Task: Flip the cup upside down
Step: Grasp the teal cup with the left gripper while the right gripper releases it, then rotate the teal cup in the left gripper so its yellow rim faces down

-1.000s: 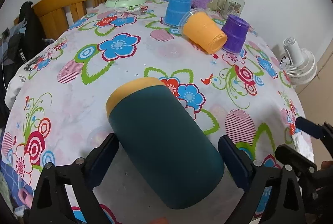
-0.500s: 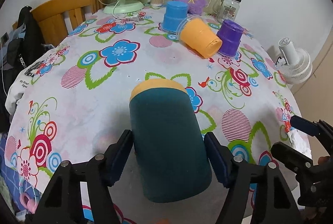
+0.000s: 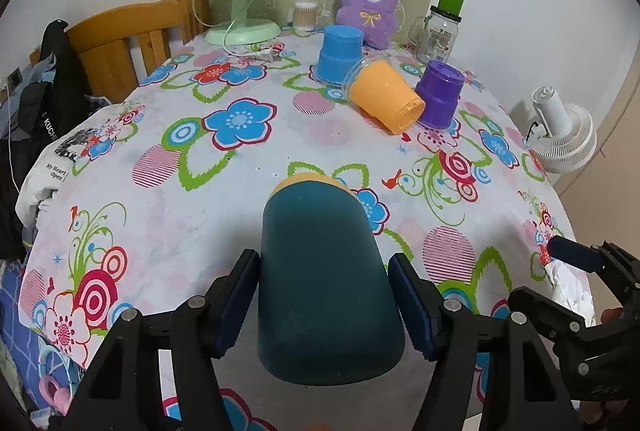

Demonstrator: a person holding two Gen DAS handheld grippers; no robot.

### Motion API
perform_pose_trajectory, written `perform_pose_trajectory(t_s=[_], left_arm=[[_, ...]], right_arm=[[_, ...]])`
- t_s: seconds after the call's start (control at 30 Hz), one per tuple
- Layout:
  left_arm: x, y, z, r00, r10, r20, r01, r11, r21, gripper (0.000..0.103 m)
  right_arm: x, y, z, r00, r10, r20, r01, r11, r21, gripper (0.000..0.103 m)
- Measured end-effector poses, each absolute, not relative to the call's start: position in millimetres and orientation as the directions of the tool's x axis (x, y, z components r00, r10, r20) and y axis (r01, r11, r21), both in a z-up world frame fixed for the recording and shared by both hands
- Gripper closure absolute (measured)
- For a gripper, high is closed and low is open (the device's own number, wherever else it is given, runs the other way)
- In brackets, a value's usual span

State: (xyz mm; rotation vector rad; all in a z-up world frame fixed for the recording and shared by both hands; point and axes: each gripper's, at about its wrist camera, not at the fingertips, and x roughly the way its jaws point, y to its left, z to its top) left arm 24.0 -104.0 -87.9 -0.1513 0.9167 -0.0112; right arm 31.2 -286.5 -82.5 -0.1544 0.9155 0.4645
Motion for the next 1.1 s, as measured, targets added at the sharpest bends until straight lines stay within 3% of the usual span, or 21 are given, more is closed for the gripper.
perform_pose_trajectory(t_s=[0.73,0.93,1.0,1.1], left_arm=[[18,-96,-72,0.645,-0.07,-0.761,-0.054,0.989,-0.137,0.042],[16,-94,-68,0.652,-0.076,-0.754,-0.049,0.989,-0.142,0.05],[15,-95,-65,0.661,-0.075,-0.747,-0.043,0.99,-0.137,0.06],[16,-95,-64,0.665,-0.063,-0.744,-0.04,0.992,-0.119,0.06]], right_arm=[[30,-274,-82,0.512,0.324,-0.796,-0.474,0.879,0.053,0.017],[29,-273,-81,0.508,0.325,-0.797,-0.481,0.875,0.05,0.017],[29,-271,-81,0.508,0.325,-0.798,-0.484,0.874,0.048,0.017],[29,-269,-81,0.505,0.326,-0.799,-0.488,0.872,0.048,0.017]])
